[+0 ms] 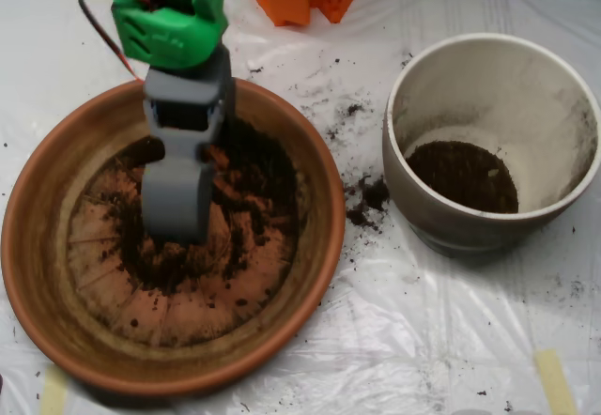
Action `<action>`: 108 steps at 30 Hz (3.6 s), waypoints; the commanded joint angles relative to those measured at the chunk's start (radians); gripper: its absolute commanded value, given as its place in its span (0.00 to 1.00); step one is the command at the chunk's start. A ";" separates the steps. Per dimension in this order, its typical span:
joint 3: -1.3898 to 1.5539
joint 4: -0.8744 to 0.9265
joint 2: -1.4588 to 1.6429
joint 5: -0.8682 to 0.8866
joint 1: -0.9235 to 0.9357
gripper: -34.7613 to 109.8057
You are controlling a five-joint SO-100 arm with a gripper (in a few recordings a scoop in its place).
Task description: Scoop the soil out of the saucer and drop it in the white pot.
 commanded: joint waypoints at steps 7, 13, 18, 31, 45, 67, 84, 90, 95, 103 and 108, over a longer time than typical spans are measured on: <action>-0.127 -0.021 -0.204 -0.107 0.112 0.62; -0.183 -0.064 -0.278 -0.109 0.135 0.65; -0.347 -0.009 -0.422 -0.109 0.133 0.66; -0.825 0.288 -0.750 -0.150 0.103 0.53; -0.152 -0.095 -0.295 -0.202 0.103 0.45; -0.120 -0.229 -0.288 -0.166 0.100 0.33; 0.087 -0.410 -0.143 -0.227 0.120 0.26; 0.067 -0.480 -0.156 -0.255 0.144 0.24; 0.029 -0.555 -0.104 -0.117 0.189 0.24; 0.241 -0.552 0.359 0.009 0.049 0.24; 0.175 -0.344 0.584 0.058 -0.127 0.24</action>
